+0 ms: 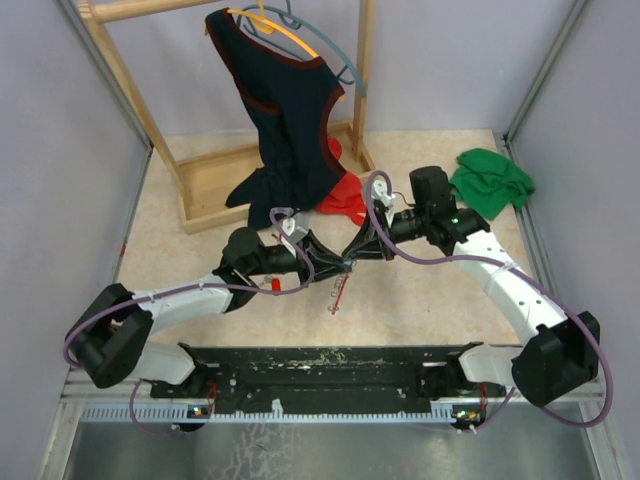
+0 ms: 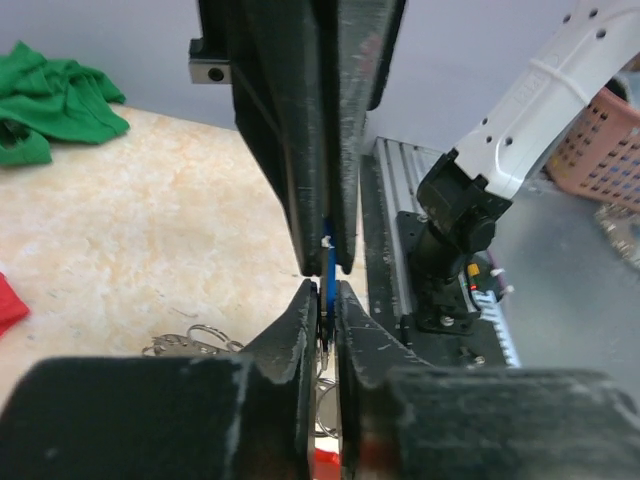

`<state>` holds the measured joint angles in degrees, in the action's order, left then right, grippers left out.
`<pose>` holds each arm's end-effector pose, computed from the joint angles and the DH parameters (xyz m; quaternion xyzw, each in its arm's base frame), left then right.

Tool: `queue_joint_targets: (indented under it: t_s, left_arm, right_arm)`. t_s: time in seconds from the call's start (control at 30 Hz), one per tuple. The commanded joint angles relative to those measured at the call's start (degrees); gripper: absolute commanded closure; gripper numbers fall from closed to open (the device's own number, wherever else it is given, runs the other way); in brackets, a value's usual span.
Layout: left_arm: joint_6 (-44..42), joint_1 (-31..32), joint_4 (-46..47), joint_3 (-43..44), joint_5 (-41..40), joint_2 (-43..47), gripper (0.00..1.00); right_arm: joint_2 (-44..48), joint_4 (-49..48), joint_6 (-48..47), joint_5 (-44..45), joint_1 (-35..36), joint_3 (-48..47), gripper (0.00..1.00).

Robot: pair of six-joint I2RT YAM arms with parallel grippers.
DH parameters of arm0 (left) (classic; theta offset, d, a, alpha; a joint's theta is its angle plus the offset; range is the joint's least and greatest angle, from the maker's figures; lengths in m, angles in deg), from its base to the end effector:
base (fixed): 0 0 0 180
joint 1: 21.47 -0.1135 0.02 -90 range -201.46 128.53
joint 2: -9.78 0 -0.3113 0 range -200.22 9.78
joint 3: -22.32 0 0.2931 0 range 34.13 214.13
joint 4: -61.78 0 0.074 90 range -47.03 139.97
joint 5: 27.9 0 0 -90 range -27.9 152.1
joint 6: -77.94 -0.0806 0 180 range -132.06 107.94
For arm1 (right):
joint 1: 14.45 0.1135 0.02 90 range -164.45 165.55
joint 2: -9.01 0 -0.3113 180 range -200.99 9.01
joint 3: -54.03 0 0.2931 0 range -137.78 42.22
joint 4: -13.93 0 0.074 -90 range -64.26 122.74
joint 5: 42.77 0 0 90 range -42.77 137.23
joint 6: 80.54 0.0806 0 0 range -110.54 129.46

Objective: Remove the keys from the keyring

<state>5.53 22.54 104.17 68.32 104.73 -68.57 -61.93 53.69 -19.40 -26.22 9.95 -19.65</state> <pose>0.2037 -0.2727 0.2848 0.4080 0.5191 -0.5661 0.4936 0.2308 0.1895 0.3634 -0.5600 0.5217 0.5209 0.3781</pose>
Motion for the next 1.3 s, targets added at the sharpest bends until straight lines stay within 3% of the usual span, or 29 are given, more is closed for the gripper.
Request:
queue_joint_targets:
  t_s: [0.0, 0.17, 0.27, 0.4, 0.53, 0.77, 1.07, 1.13, 1.2, 1.27]
  left_arm:
    - [-1.27, 0.09, -0.06, -0.36, -0.02, -0.26, 0.97]
    - [-1.24, 0.11, 0.30, -0.45, -0.21, 0.74, 1.00]
    - [-1.34, 0.11, 0.35, -0.36, -0.65, 1.20, 1.00]
    - [-1.35, 0.11, 0.56, -0.14, -1.12, 1.52, 1.00]
    - [-1.32, 0.11, 0.82, -0.05, -1.56, 1.52, 1.00]
    - [-1.37, 0.11, 0.89, -0.01, -1.59, 1.67, 1.00]
    - [-1.42, 0.07, 1.37, -0.42, -2.16, 1.97, 1.00]
    - [-1.15, 0.07, 1.67, -0.44, -2.41, 1.86, 1.00]
    - [-0.98, 0.07, 1.79, -0.65, -2.66, 2.03, 0.98]
    - [-0.89, 0.04, 1.83, -1.39, -3.36, 2.32, 0.87]
  right_arm:
    - [1.06, -0.14, -0.24, -1.87, -0.23, -2.16, 1.00]
    - [0.98, -0.08, -0.73, -1.17, -0.24, -1.15, 0.98]
    - [0.81, -0.77, -0.64, -1.16, -0.03, -0.01, 0.78]
    - [0.33, -1.27, -0.58, 0.20, 0.82, 0.73, 0.70]
    - [-0.21, -2.06, -0.03, 1.27, 1.47, 1.19, 0.70]
    - [-0.51, -3.24, 1.25, 1.56, 1.70, 1.48, 0.89]
    - [-0.65, -3.49, 1.54, 1.94, 1.82, 1.57, 0.90]
    - [-0.61, -3.24, 1.57, 2.00, 1.79, 1.45, 1.00]
    - [-0.37, -2.53, 0.89, 1.75, 1.79, 1.08, 1.00]
    - [-0.01, -1.66, -0.01, 1.28, 1.70, 0.76, 1.00]
